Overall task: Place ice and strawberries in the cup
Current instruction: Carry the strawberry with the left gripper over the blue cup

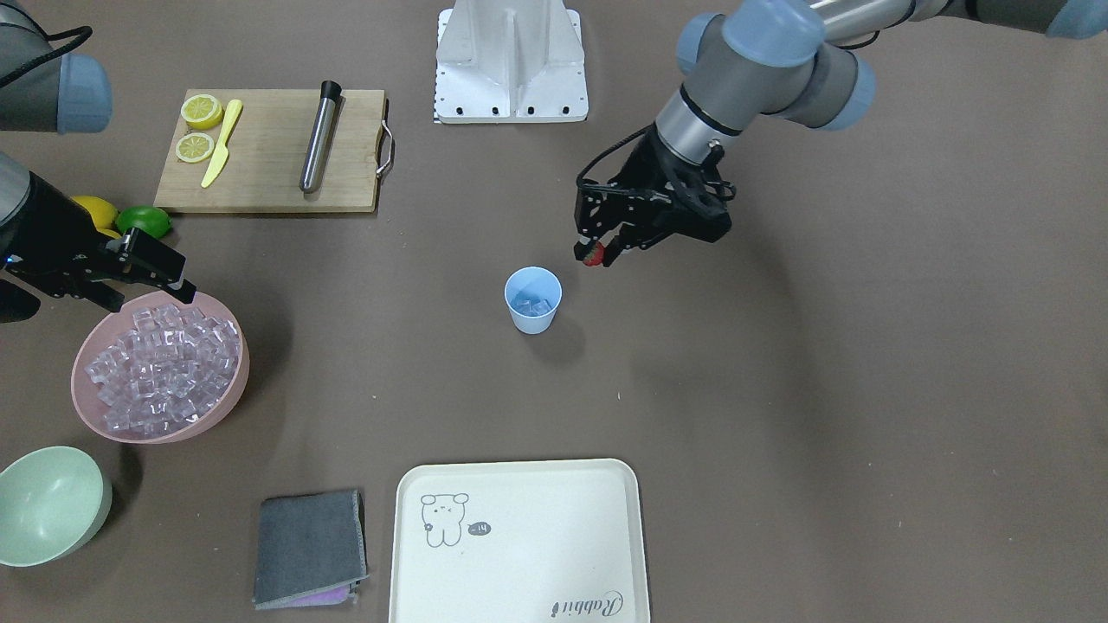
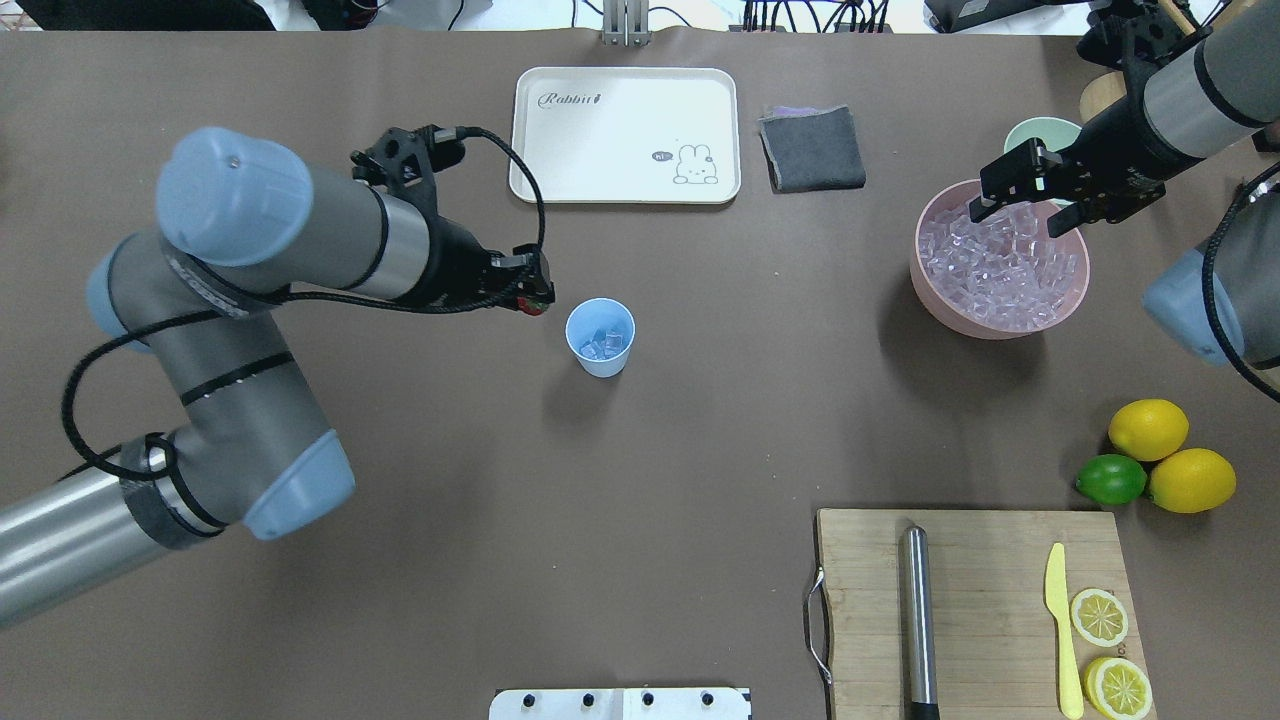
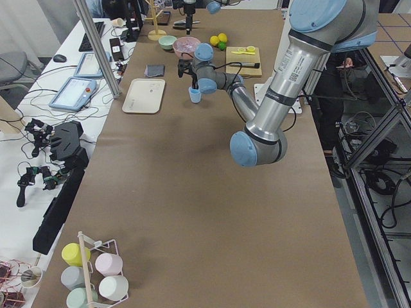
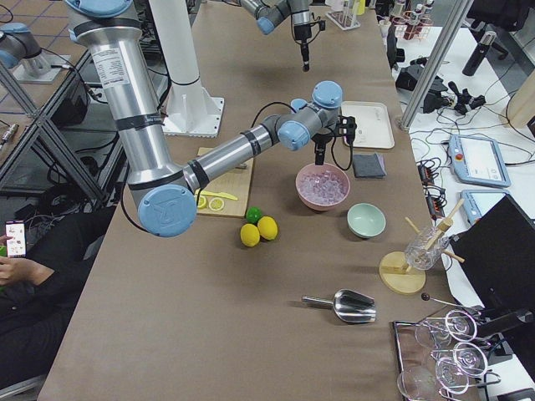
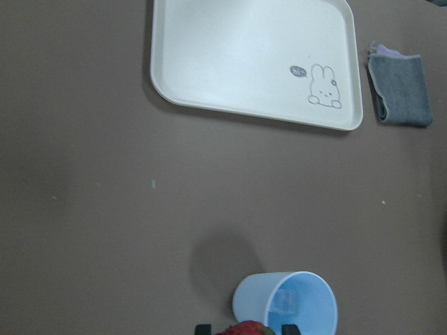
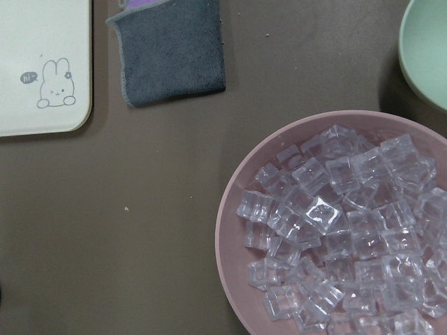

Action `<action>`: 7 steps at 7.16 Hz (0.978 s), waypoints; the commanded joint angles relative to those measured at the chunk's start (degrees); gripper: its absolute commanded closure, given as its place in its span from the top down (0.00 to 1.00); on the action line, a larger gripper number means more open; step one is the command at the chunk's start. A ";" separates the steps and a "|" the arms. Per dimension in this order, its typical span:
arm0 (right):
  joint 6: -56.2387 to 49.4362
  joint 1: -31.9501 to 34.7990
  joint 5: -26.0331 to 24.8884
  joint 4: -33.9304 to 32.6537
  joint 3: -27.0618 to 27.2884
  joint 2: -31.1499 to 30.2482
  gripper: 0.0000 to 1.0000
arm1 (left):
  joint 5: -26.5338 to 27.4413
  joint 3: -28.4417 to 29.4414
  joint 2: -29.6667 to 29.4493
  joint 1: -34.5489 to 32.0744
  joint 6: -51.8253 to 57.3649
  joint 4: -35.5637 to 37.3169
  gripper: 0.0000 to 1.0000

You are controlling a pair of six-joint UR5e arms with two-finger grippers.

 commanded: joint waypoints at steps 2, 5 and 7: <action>0.00 0.00 -0.43 0.00 -0.09 -0.18 0.99 | 6.96 5.61 -4.84 4.64 -1.24 -0.02 0.00; 0.00 0.00 -0.34 0.00 -0.01 -0.18 0.99 | 6.97 8.35 -5.65 4.46 -0.89 -0.46 0.00; -0.09 0.00 -0.34 0.00 -0.27 -0.27 0.99 | 7.06 8.88 -5.65 4.46 -0.80 -0.38 0.03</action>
